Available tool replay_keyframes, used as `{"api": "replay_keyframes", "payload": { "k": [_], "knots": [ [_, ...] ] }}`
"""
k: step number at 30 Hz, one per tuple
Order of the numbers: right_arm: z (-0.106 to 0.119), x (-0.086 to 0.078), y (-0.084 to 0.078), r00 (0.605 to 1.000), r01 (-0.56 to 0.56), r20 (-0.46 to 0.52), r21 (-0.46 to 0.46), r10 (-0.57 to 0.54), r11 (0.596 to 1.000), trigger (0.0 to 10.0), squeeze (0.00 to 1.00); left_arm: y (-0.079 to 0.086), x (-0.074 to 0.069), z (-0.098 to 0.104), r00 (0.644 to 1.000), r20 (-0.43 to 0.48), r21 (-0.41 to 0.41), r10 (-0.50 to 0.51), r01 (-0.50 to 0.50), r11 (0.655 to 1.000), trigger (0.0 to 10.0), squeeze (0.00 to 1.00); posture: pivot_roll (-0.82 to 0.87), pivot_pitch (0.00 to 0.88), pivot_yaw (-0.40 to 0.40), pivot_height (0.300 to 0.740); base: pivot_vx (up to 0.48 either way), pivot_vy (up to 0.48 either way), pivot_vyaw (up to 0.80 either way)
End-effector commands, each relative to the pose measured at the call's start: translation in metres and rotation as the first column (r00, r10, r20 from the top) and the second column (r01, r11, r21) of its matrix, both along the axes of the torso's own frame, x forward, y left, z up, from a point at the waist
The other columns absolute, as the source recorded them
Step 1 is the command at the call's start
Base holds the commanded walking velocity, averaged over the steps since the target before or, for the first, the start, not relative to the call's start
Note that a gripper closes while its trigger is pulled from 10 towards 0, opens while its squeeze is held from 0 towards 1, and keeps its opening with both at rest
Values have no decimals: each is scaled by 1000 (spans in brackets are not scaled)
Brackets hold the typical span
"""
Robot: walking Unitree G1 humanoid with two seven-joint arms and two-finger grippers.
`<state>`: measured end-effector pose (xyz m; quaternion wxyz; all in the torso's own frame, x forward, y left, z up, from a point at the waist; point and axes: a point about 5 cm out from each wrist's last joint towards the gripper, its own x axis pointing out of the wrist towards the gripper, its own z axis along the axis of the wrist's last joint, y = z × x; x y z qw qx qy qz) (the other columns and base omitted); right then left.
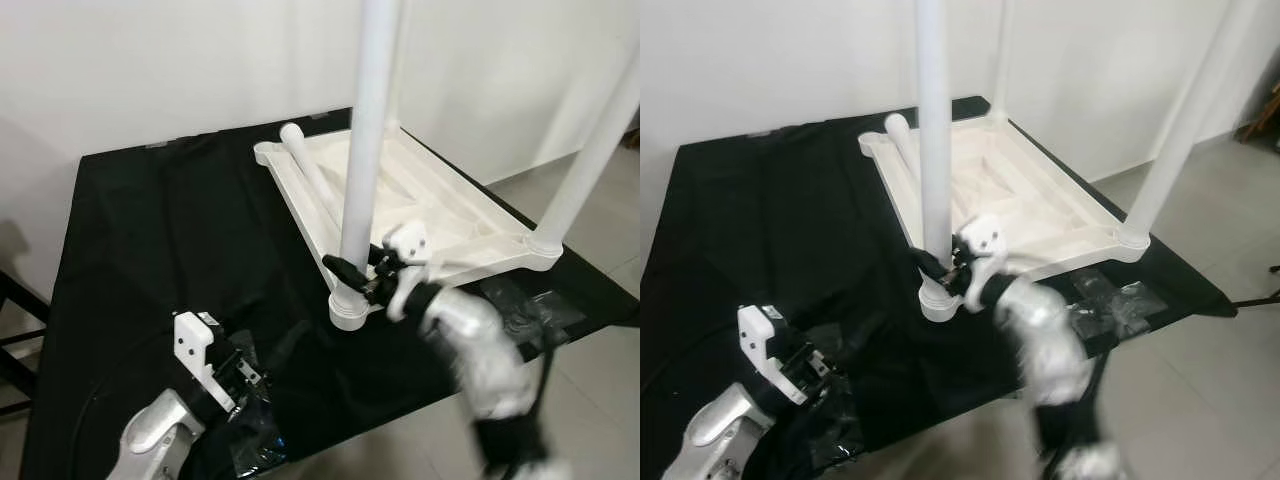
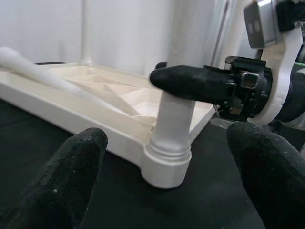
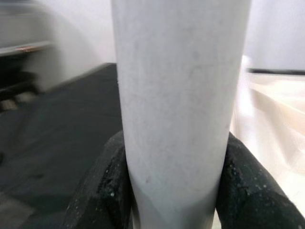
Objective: Building children table
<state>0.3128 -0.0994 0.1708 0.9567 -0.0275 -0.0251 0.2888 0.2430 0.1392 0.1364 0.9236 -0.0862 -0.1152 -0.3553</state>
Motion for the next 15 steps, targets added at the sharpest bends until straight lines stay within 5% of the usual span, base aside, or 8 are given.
{"api": "replay_keyframes", "payload": {
  "k": [1,2,4,5,7,11,15],
  "knots": [
    [-48,-13,2,970,65,-225,-110,-89,992,3098,0,4,1,-2,1000,-8,15,5,-5,1000,10000,0,-27,146,23,740,0,0,0],
    [-48,-11,1,971,58,-223,-111,-82,992,10000,0,5,1,-2,1000,-7,15,14,-14,1000,10000,0,-23,145,21,740,0,0,0],
    [-47,-9,-2,969,64,-233,-87,-83,994,10000,82,5,1,-2,1000,-7,13,19,-19,1000,10000,0,-23,144,21,740,0,0,0],
    [-44,-7,-3,971,51,-230,-61,-64,997,10000,922,5,1,-2,1000,-7,12,19,-18,1000,10000,0,-26,143,22,740,0,0,0],
    [-40,-4,-4,975,30,-219,-36,-37,999,10000,1000,4,2,-2,1000,-7,12,14,-14,1000,10000,0,-27,142,22,740,0,0,0],
    [-8,8,-3,985,-137,-103,48,141,989,10000,1000,2,2,-2,1000,-10,11,3,-2,1000,10000,0,-28,137,21,740,0,0,0],
    [18,15,-8,982,-191,-9,10,191,982,10000,1000,1,2,-3,1000,-10,10,2,-2,1000,10000,0,-25,133,18,740,0,0,0]
  ]
}}
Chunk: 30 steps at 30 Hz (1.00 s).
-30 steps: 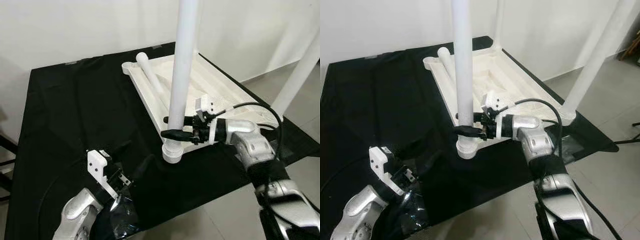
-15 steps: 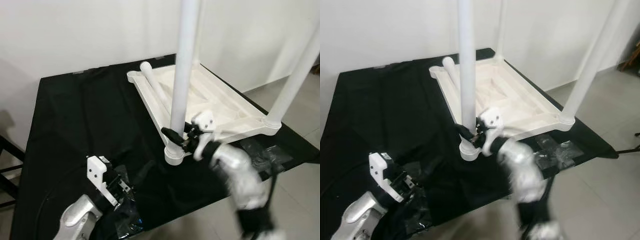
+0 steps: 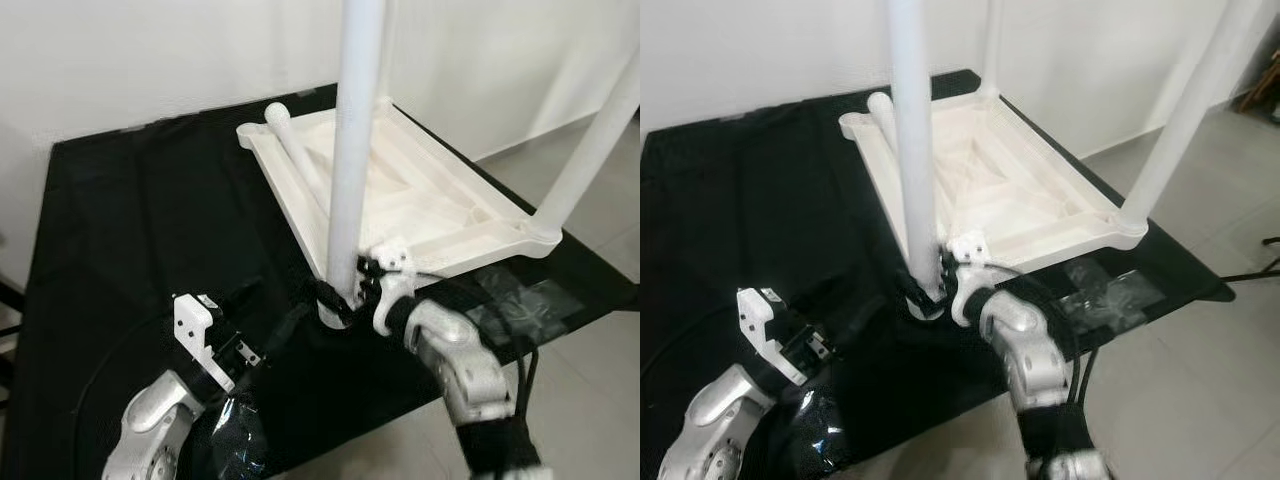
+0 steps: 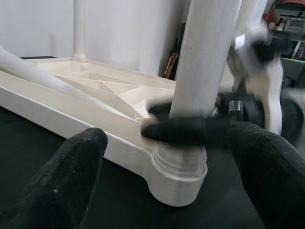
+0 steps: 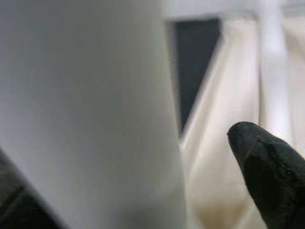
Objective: Building children table
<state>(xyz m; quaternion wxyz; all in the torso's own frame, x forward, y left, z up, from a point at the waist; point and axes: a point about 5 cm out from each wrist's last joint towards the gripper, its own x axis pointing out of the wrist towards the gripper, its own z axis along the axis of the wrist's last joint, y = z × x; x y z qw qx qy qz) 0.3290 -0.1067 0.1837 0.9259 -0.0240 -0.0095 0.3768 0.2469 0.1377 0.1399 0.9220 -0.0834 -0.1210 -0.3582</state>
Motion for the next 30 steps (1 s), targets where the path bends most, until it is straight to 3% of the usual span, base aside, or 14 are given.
{"api": "replay_keyframes", "payload": {
  "k": [1,3,5,7,9,11,13,16,17,30],
  "knots": [
    [5,-1,-1,1000,-6,24,19,6,1000,10000,1000,3,-2,-6,1000,-24,9,7,-7,1000,10000,0,-25,133,18,740,0,0,0],
    [22,-2,-1,993,-80,81,-29,82,996,10000,1000,2,-2,-6,1000,-22,8,10,-10,1000,10000,0,-18,128,10,740,0,0,0],
    [25,-6,1,956,-266,87,-139,279,954,10000,0,1,-2,-6,1000,-19,6,15,-15,1000,10000,0,-13,125,3,740,0,0,0],
    [25,-6,1,956,-266,87,-139,279,954,10000,0,1,-2,-6,1000,-19,6,15,-15,1000,10000,0,-13,125,3,740,0,0,0],
    [22,-6,-3,909,-393,50,-223,413,892,10000,0,0,-2,-7,1000,-18,6,17,-17,1000,10000,0,-10,122,3,740,0,0,0],
    [22,-3,-7,897,-421,34,-232,440,877,10000,0,0,-3,-7,1000,-17,6,17,-17,1000,10000,0,-9,121,2,740,0,0,0],
    [22,-3,-7,897,-421,34,-232,440,877,10000,0,0,-3,-7,1000,-17,6,17,-17,1000,10000,0,-9,121,2,740,0,0,0],
    [29,12,-13,887,-447,22,-211,461,869,10000,0,-1,-4,-7,1000,-18,5,16,-16,1000,10000,0,-3,122,-1,740,0,0,0],
    [33,19,-16,884,-456,17,-197,468,868,0,0,-1,-4,-7,1000,-18,6,15,-15,1000,10000,0,0,125,-4,740,0,0,0],
    [31,33,-29,887,-454,-20,-220,461,864,0,0,-2,-8,-7,1000,-18,5,20,-20,1000,10000,0,-6,141,-15,740,0,0,0]
  ]
}}
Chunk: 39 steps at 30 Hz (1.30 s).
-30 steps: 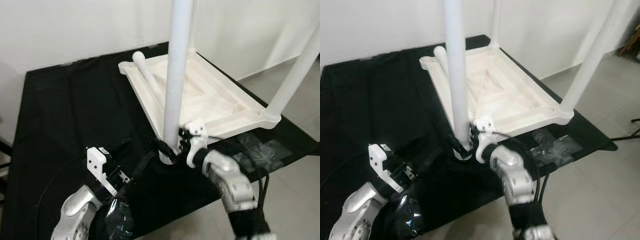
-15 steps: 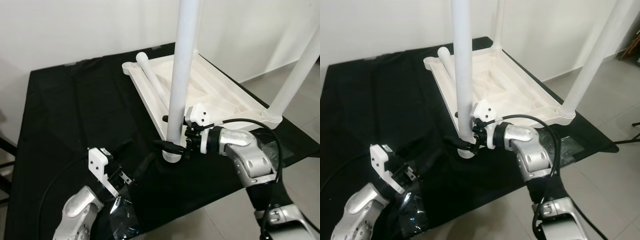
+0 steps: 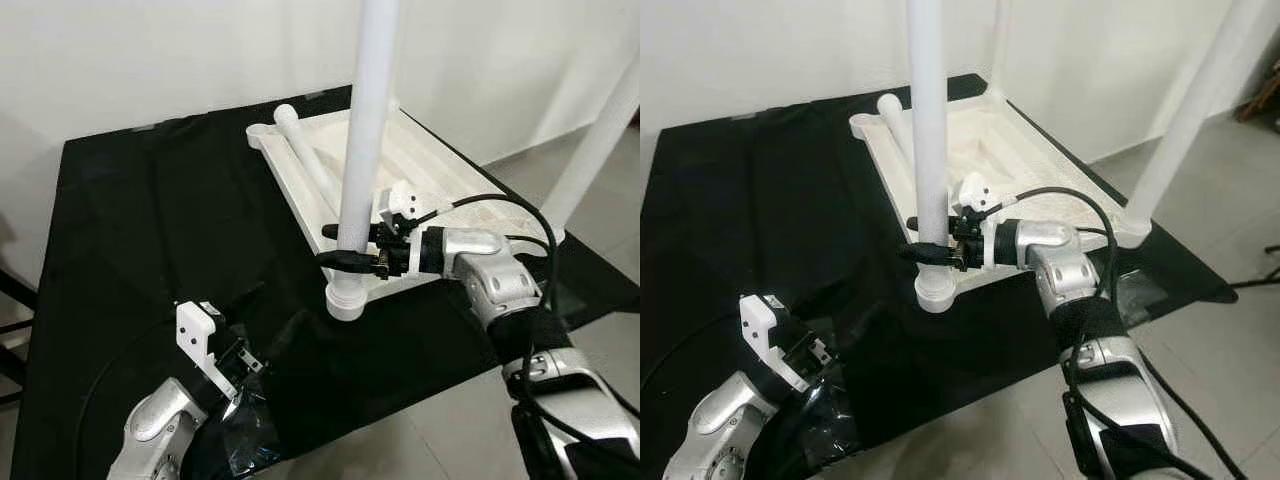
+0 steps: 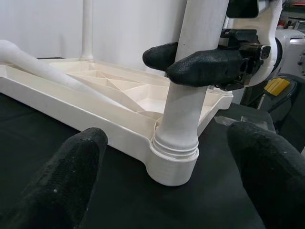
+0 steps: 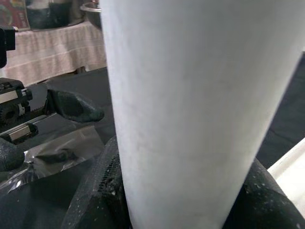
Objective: Building children table
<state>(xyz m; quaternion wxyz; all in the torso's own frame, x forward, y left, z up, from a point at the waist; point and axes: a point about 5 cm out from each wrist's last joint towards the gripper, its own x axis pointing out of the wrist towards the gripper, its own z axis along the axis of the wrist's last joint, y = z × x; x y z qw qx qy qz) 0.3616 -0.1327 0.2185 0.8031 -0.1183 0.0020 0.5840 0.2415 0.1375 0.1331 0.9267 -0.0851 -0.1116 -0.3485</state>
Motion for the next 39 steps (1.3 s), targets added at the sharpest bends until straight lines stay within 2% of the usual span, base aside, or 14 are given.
{"api": "replay_keyframes", "payload": {
  "k": [1,5,10,12,13,17,25,27,28,29,30,34,38,39],
  "knots": [
    [-7,0,-4,1000,27,7,-30,-27,999,0,0,-1,-3,-1,1000,2,3,0,0,1000,10000,0,-11,146,-11,740,0,0,0],
    [-12,-2,-5,997,74,16,-20,-74,997,0,0,-1,-3,-1,1000,2,2,0,0,1000,10000,0,-17,150,-10,740,0,0,0],
    [-34,-7,-2,915,402,8,61,-403,914,0,0,1,-3,0,1000,2,0,1,-1,1000,10000,0,-34,160,-11,740,0,0,0],
    [-63,-26,3,684,729,-137,163,-716,665,0,0,2,-2,1,1000,2,0,1,-1,1000,10000,0,-41,173,-1,740,0,0,0],
    [-77,-42,5,609,793,-214,139,-764,593,0,0,3,-1,1,1000,2,0,1,-1,1000,10000,0,-41,173,-1,740,0,0,0],
    [-86,-62,20,661,751,-137,102,-738,653,0,0,4,1,1,1000,1,2,-4,4,1000,10000,0,-83,157,19,740,0,0,0],
    [-83,-57,31,694,720,-78,91,-716,688,0,0,4,6,0,1000,8,3,18,-18,1000,10000,0,-61,139,6,740,0,0,0],
    [-82,-58,33,679,734,-79,84,-730,674,3647,0,6,6,0,999,10,-2,36,-36,999,10000,0,-58,137,5,740,0,0,0],
    [-82,-58,33,679,734,-79,84,-730,674,3647,0,6,6,0,999,10,-2,36,-36,999,10000,0,-58,137,5,740,0,0,0],
    [-82,-58,34,690,723,-119,87,-714,685,10000,0,6,7,0,999,9,-3,34,-34,999,10000,0,-64,133,7,740,0,0,0],
    [-78,-59,37,724,689,-158,110,-672,716,10000,1000,7,8,-1,999,4,-4,32,-32,999,10000,0,-65,133,6,740,0,0,0],
    [-68,-57,39,771,636,-163,132,-616,761,10000,1000,6,6,-2,1000,-4,10,19,-19,1000,10000,0,-65,130,9,740,0,0,0],
    [-35,-38,24,917,397,-99,171,-385,902,10000,1000,7,-3,-6,1000,-4,52,20,-20,998,10000,0,-49,128,0,740,0,0,0],
    [-35,-38,24,917,397,-99,171,-385,902,10000,1000,7,-3,-6,1000,-4,52,20,-20,998,10000,0,-49,128,0,740,0,0,0]
  ]
}}
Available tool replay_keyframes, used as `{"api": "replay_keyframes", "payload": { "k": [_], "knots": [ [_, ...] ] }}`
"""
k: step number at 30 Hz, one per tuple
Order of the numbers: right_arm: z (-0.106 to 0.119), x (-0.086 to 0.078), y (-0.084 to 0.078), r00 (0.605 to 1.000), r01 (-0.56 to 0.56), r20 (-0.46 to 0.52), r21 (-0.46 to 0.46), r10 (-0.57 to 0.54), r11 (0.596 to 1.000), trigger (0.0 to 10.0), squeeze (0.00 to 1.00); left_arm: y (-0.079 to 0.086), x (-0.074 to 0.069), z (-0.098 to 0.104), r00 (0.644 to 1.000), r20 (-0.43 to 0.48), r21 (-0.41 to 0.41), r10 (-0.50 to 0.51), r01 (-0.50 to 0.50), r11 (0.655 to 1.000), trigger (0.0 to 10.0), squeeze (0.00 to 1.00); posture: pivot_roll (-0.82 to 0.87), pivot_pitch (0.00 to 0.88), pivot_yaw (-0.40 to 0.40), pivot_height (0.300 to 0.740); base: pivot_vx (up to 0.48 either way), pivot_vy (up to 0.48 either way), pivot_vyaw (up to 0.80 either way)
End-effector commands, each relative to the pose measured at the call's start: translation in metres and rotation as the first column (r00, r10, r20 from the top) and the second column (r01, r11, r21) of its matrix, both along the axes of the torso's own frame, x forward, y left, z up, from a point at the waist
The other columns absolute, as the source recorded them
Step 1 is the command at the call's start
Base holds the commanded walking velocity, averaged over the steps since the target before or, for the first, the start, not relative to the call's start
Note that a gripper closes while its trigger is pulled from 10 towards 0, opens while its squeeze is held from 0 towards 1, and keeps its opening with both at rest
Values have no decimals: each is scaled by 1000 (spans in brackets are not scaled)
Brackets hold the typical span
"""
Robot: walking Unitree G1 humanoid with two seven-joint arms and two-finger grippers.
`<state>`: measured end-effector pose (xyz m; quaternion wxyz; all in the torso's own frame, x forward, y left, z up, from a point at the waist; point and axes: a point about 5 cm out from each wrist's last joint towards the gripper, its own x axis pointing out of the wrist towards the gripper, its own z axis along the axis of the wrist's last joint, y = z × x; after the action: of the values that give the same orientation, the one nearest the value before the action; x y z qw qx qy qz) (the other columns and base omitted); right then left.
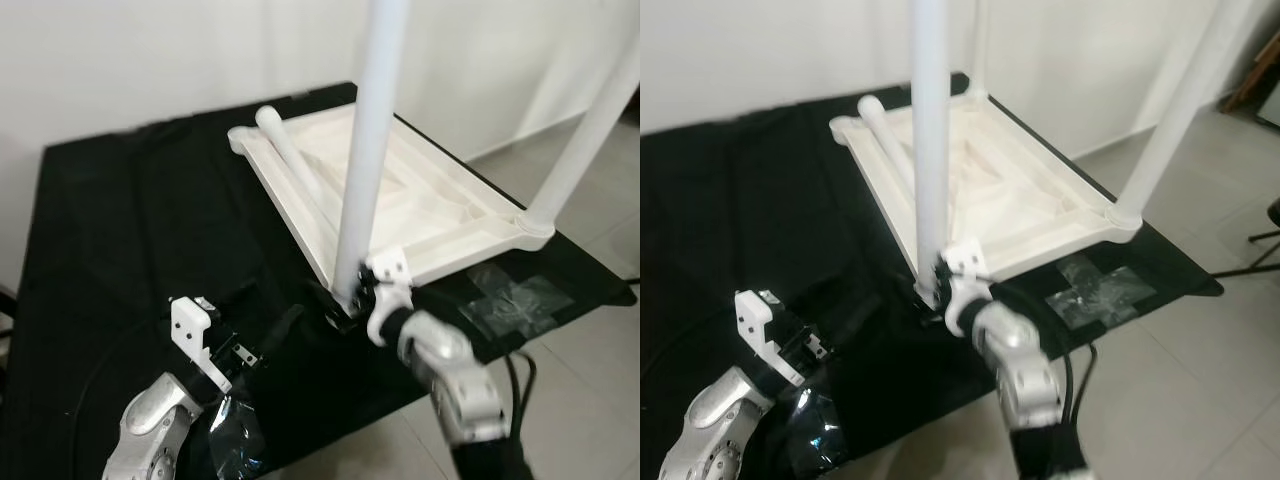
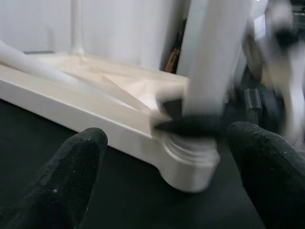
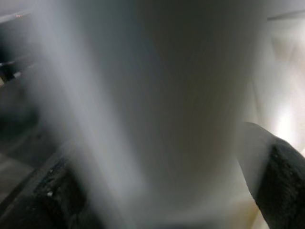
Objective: Building children table
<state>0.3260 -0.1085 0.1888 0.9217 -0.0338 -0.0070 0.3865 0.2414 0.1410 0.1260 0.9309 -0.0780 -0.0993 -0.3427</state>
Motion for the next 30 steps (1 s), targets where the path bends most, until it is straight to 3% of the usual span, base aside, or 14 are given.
{"api": "replay_keyframes", "payload": {
  "k": [1,2,3,4,9,11,18,19,25,28,29,30],
  "knots": [
    [-1,3,-6,985,-172,-26,-13,171,985,10000,1000,3,-3,2,1000,24,36,10,-11,999,10000,0,-35,128,-6,740,0,0,0],
    [-1,3,-6,985,-172,-26,-13,171,985,10000,1000,3,-3,2,1000,24,36,10,-11,999,10000,0,-35,128,-6,740,0,0,0],
    [-1,5,-9,963,-266,-53,-34,264,963,10000,996,1,-2,3,999,31,40,12,-13,999,10000,0,-35,128,-6,740,0,0,0],
    [-1,9,-12,935,-350,-78,-49,346,935,10000,0,-1,-2,5,999,42,42,12,-13,999,10000,0,-21,129,-11,740,0,0,0],
    [1,26,-16,919,-387,-107,-55,380,920,10000,0,-2,-1,10,998,56,35,14,-16,999,10000,0,-7,133,-10,740,0,0,0],
    [12,38,-14,907,-414,-109,-56,406,909,10000,0,-2,1,18,997,78,43,7,-10,999,10000,0,1,147,5,740,0,0,0],
    [23,43,-12,892,-444,-110,-36,438,895,9843,0,-2,4,23,996,85,48,-3,-1,999,10000,0,-6,154,17,740,0,0,0],
    [26,43,-11,880,-467,-115,-25,461,884,39,0,0,6,23,997,72,37,-13,11,999,10000,0,-19,146,29,740,0,0,0],
    [28,41,-20,854,-517,-104,-49,510,855,0,0,0,6,14,997,32,70,-72,70,995,10000,0,-38,131,38,740,0,0,0],
    [26,41,-25,881,-473,-81,-87,467,877,0,0,-4,4,13,996,33,93,-82,78,993,10000,0,-51,128,41,740,0,0,0],
    [26,44,-29,916,-400,-49,-79,397,913,0,0,-4,3,12,997,18,73,-81,80,994,10000,0,-51,142,27,740,0,0,0],
    [26,44,-29,916,-400,-49,-79,397,913,0,0,-4,3,12,997,18,73,-81,80,994,10000,0,-51,142,27,740,0,0,0]
  ]
}}
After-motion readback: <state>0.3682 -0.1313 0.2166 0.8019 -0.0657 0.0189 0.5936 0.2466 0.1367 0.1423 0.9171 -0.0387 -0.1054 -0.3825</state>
